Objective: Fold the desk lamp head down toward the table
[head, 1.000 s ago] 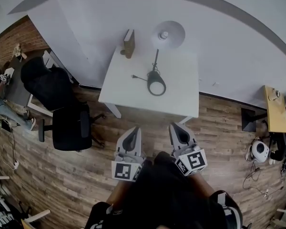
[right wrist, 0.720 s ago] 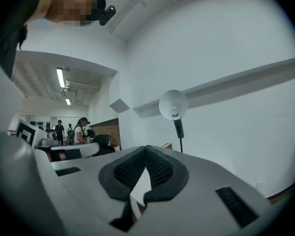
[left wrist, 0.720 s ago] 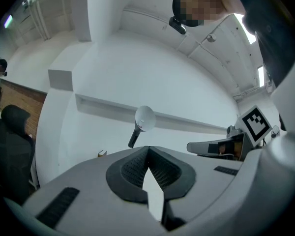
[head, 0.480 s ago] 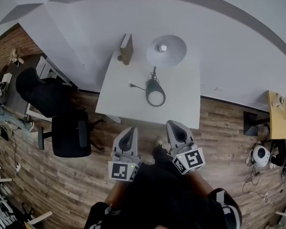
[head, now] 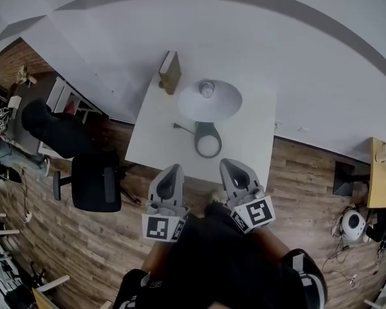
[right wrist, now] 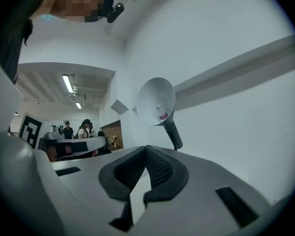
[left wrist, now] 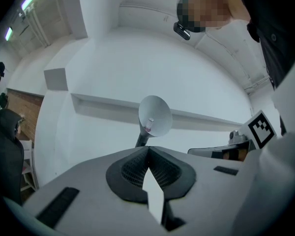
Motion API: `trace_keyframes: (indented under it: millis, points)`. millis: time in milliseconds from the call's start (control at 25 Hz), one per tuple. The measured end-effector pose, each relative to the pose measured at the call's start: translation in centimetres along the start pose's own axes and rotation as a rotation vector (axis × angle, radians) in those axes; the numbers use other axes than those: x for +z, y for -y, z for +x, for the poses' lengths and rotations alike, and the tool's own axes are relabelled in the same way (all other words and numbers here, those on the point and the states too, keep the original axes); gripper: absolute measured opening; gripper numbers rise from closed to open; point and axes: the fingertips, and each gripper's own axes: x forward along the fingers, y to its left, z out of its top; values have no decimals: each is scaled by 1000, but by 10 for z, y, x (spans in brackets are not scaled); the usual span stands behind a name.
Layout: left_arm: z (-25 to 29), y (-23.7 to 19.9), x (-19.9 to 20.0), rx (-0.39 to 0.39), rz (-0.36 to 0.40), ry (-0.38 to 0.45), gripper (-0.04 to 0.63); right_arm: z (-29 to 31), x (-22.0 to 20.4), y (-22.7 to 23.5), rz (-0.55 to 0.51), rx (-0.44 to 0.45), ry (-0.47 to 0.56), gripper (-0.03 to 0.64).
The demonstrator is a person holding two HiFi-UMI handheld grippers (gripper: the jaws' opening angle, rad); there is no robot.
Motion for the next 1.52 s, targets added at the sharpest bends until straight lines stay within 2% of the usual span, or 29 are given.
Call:
trace_keyframes:
  millis: [240, 640, 720, 800, 920, 1040, 1280, 1520]
  points:
    - [32, -6, 10, 10, 8, 18, 23, 22, 8, 31, -7, -6, 5, 11]
    - [65, -29, 32, -55, -14, 60, 23, 41, 33, 52, 36, -121, 63, 11]
    - [71, -34, 36, -67, -25, 72, 26, 45, 37, 57, 47, -135, 74, 70]
    - [76, -34, 37, -88, -29, 70, 47, 48, 40, 61, 59, -138, 80, 131]
    - [84, -29, 38, -127, -23, 57, 141, 50, 48, 66, 67, -143, 103, 153]
    - [91, -25, 40, -154, -17, 53, 184, 53, 55, 68, 73, -140, 128, 158]
    - [107, -27, 56, -180, -39, 80, 195, 65, 69, 70, 68, -126, 157, 158]
    - [122, -26, 61, -196, -20, 78, 195, 77, 75, 72, 55, -116, 162, 156]
